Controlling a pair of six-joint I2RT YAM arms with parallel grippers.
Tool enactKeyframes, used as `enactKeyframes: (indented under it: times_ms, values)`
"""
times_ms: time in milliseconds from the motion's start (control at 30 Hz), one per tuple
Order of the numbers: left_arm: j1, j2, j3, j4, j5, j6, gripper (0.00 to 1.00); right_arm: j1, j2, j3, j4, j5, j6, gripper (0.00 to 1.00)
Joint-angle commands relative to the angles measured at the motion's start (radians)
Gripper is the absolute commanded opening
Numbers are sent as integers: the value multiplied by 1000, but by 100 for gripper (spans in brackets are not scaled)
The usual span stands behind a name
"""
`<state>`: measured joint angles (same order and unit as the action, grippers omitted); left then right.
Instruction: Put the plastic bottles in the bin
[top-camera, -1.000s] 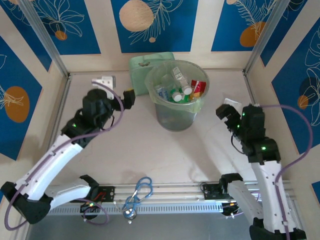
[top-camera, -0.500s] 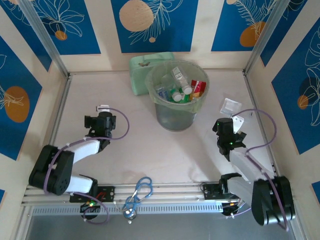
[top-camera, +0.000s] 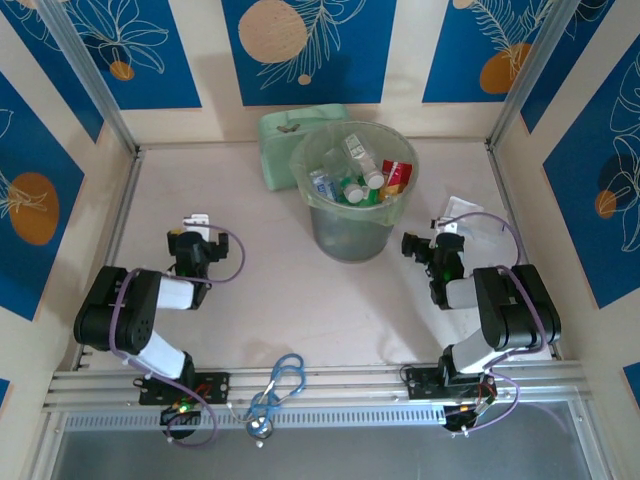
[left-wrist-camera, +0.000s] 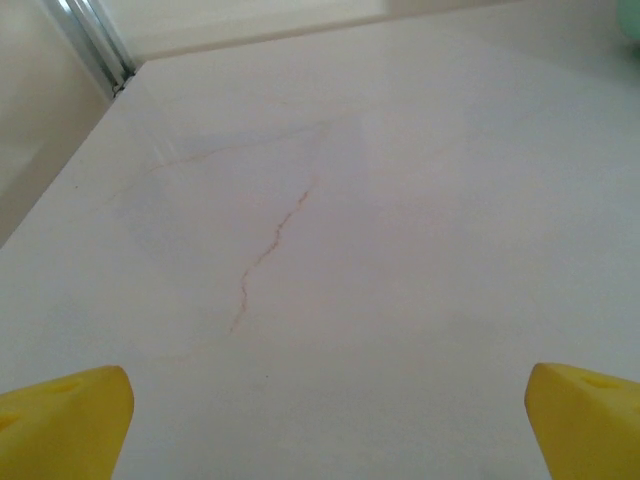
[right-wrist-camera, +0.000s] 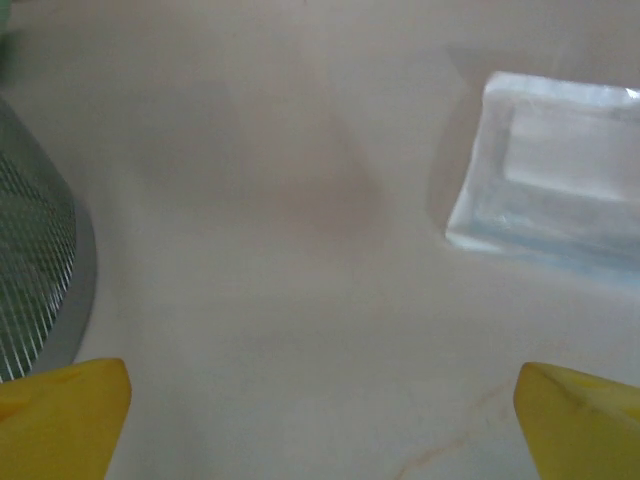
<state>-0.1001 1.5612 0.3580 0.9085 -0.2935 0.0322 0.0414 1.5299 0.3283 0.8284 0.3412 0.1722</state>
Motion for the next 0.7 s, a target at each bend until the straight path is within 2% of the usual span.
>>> enactKeyframes:
  times_ms: [0,500,667]
  values:
    - [25,-1,-9,69,90,-36,100,-20,-14,70,3,-72,-17,99]
    - [17,6,-1,73,104,-11,100,-5,-8,66,20,-54,-31,99]
    - [17,5,13,43,173,11,100,-5,-8,67,20,-53,-31,99]
